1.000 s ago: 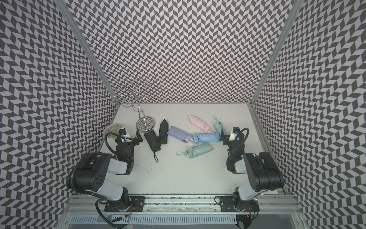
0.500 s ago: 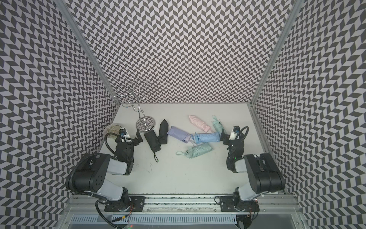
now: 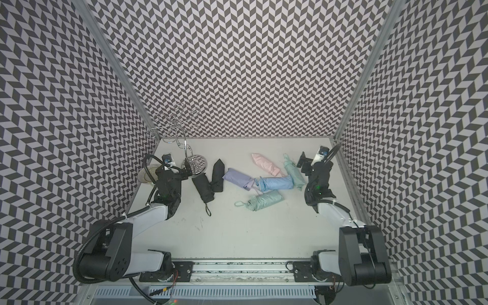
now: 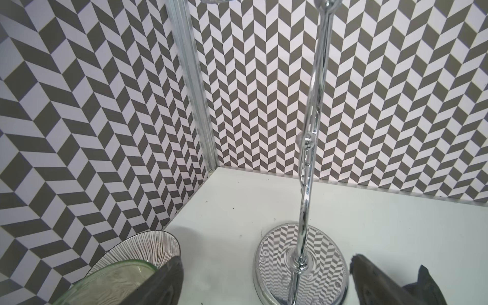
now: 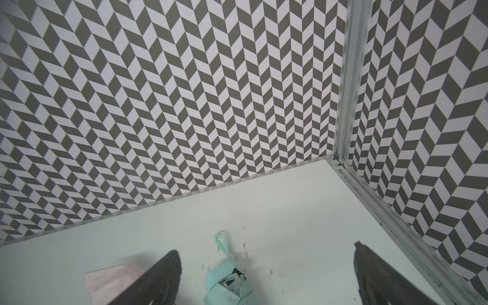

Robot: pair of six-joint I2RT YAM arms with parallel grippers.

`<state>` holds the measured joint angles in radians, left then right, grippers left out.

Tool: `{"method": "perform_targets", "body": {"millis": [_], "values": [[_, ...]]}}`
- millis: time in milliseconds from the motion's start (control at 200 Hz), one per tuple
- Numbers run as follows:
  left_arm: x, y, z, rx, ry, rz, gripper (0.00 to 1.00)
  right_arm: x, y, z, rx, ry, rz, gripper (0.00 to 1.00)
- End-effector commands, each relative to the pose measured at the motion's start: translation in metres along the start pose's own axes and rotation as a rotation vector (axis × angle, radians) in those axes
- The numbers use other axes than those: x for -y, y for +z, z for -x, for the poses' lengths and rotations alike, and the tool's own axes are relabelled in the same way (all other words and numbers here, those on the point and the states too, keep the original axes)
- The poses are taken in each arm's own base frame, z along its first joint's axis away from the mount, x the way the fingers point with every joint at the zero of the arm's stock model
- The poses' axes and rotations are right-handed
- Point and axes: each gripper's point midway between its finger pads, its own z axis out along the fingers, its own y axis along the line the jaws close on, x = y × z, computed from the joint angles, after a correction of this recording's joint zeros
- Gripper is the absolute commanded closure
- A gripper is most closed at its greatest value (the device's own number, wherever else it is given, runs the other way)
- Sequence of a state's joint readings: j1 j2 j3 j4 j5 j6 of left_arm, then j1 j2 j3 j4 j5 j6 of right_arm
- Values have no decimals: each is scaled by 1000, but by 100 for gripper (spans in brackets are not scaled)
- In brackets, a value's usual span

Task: Take umbrellas out of sleeves
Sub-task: Pick up the umbrella from the center of the board.

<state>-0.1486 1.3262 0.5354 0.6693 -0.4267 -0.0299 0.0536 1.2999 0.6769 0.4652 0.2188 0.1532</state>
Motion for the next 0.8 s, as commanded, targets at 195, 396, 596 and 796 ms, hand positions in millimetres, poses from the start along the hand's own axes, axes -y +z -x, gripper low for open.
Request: {"method": "perform_targets", "body": {"millis": [195, 396, 596, 796], "values": [[1, -31, -10, -133, -19, 7, 1, -24, -19, 4, -159, 73, 125, 0], [33, -62, 7, -141, -49, -128, 0, -42, -31, -1, -254, 105, 194, 0], [69, -93, 38, -154, -17, -272, 0, -81, -40, -16, -402, 41, 307, 0], [110, -123, 56, -224, -8, -470, 0, -124, -54, -35, -574, -16, 409, 0]]}}
